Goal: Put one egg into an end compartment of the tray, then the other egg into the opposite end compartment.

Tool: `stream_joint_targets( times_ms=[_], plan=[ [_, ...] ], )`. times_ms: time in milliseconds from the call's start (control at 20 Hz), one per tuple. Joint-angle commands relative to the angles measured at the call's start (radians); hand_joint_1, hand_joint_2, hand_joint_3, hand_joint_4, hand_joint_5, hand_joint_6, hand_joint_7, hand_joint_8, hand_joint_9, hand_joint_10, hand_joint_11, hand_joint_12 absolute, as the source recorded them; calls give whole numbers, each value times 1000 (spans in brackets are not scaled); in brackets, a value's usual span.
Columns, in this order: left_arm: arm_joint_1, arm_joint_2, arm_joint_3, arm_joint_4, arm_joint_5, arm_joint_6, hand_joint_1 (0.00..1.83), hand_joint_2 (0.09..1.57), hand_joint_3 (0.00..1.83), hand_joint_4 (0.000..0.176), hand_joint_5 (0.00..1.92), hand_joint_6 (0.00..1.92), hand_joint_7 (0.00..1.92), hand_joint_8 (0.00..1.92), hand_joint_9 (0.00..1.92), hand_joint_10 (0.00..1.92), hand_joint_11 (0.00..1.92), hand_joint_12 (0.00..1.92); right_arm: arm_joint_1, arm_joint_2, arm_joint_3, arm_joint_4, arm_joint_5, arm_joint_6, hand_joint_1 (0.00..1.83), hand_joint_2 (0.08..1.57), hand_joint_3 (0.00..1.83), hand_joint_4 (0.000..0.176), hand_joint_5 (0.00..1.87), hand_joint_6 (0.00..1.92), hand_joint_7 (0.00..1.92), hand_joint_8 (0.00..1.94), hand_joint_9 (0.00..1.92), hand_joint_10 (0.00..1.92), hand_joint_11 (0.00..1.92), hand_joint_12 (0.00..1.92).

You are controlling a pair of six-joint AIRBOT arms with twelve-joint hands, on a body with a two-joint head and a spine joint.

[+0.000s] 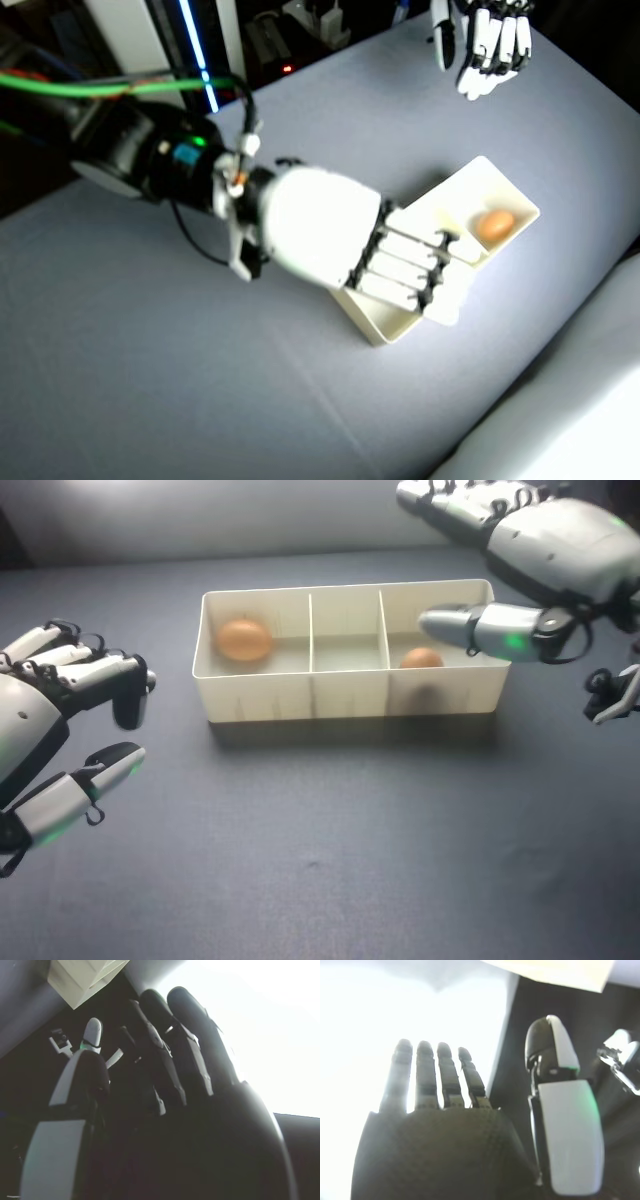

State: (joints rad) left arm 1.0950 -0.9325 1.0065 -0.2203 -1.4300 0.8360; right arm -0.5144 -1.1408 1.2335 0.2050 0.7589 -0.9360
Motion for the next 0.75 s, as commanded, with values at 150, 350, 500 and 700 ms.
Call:
stream_joint_targets(
  times_ms=[150,350,500,700],
  plan=[
    [52,18,-24,-64,-211,14,34,1310,0,20,4,5,2,0,1,2,0,47,-136,121,-127,-9,348,4,130,1354,2,14,0,0,0,0,0,48,0,1432],
    [94,36,-44,-112,-282,24,0,1250,0,8,0,0,0,0,0,0,0,0,-286,223,-237,-9,532,4,0,1304,0,72,0,0,0,0,0,0,0,28],
    [97,45,-52,-117,-298,36,54,1226,0,21,0,0,0,0,0,0,0,0,-412,285,-312,14,696,4,0,1300,0,84,0,0,0,0,0,0,0,0],
    [96,57,-59,-115,-298,44,11,1193,0,119,0,0,0,0,0,0,0,0,-518,341,-370,40,845,7,17,1333,4,42,0,0,0,0,0,0,0,0]
  ],
)
